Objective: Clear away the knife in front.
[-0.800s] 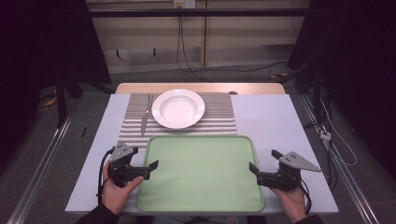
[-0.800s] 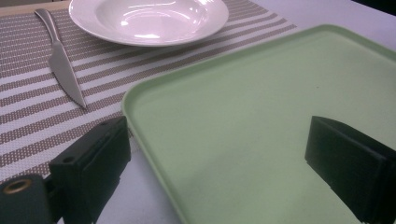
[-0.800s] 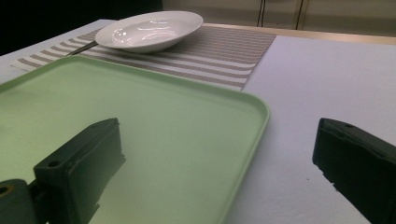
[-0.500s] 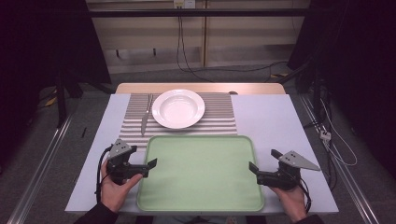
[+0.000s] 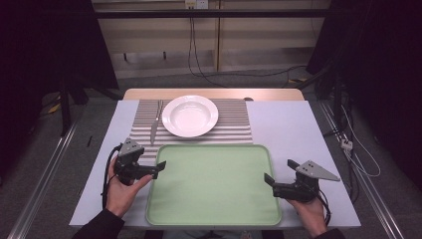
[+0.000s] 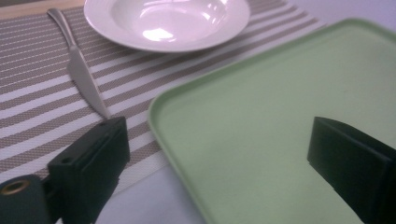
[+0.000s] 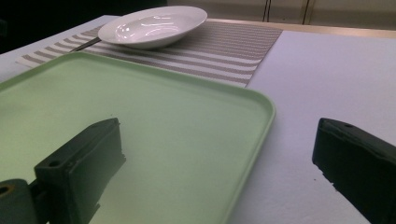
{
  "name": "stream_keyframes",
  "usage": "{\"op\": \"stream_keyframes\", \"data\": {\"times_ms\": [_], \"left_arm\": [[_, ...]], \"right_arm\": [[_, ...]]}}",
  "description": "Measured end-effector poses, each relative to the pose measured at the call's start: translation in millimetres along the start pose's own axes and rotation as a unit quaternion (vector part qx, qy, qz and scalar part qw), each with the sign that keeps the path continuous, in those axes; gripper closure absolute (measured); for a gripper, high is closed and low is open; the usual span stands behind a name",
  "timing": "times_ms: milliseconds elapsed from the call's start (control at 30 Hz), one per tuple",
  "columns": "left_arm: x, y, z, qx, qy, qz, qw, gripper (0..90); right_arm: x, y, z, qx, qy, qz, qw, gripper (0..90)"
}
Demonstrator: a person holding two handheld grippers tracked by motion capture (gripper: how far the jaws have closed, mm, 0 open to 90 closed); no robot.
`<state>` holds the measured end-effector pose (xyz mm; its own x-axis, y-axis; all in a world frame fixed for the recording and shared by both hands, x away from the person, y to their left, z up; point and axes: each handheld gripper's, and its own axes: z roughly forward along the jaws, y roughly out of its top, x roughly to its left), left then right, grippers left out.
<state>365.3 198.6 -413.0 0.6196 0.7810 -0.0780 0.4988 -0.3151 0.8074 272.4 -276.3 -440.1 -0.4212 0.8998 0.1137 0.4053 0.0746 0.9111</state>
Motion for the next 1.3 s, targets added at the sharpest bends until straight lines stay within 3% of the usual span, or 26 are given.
{"op": "stream_keyframes", "data": {"times_ms": [67, 233, 400, 500, 600, 833, 1067, 1167, 1300], "left_arm": [[5.1, 2.3, 3.7, 0.005, -0.002, -0.012, 0.9999, 7.5], [18.4, 10.0, 11.5, 0.007, 0.020, -0.007, 0.9997, 7.1], [34.8, 24.4, 18.8, 0.010, 0.009, -0.008, 0.9999, 6.7], [43.2, 32.6, 25.0, 0.018, 0.012, -0.012, 0.9997, 7.2], [53.9, 39.3, 31.5, 0.029, 0.005, -0.029, 0.9992, 8.8], [77.1, 50.9, 42.5, 0.013, 0.022, -0.051, 0.9984, 8.8], [92.4, 67.9, 58.0, 0.020, 0.037, -0.042, 0.9982, 9.5], [99.4, 74.9, 69.8, 0.030, 0.053, -0.019, 0.9980, 10.4], [112.3, 81.1, 85.2, 0.027, 0.068, -0.038, 0.9966, 14.2]], "right_arm": [[1.4, 0.0, 1.0, 0.003, 0.001, -0.004, 1.0000, 1.6], [1.2, -0.9, 2.9, 0.006, 0.006, -0.001, 1.0000, 1.6], [-1.6, -1.3, 5.1, 0.008, 0.006, 0.006, 0.9999, 1.6], [-1.4, -1.1, 6.8, 0.010, 0.007, 0.007, 0.9999, 1.6], [-1.8, -0.9, 8.5, 0.013, 0.008, 0.005, 0.9999, 1.7], [-0.6, -0.6, 5.7, 0.010, 0.008, 0.007, 0.9999, 1.9], [3.0, 0.0, 5.8, 0.011, 0.008, 0.001, 0.9999, 1.9], [3.8, 0.0, 5.2, 0.010, 0.008, 0.000, 0.9999, 1.9], [4.3, -0.1, 5.2, 0.011, 0.010, -0.003, 0.9999, 1.9]]}}
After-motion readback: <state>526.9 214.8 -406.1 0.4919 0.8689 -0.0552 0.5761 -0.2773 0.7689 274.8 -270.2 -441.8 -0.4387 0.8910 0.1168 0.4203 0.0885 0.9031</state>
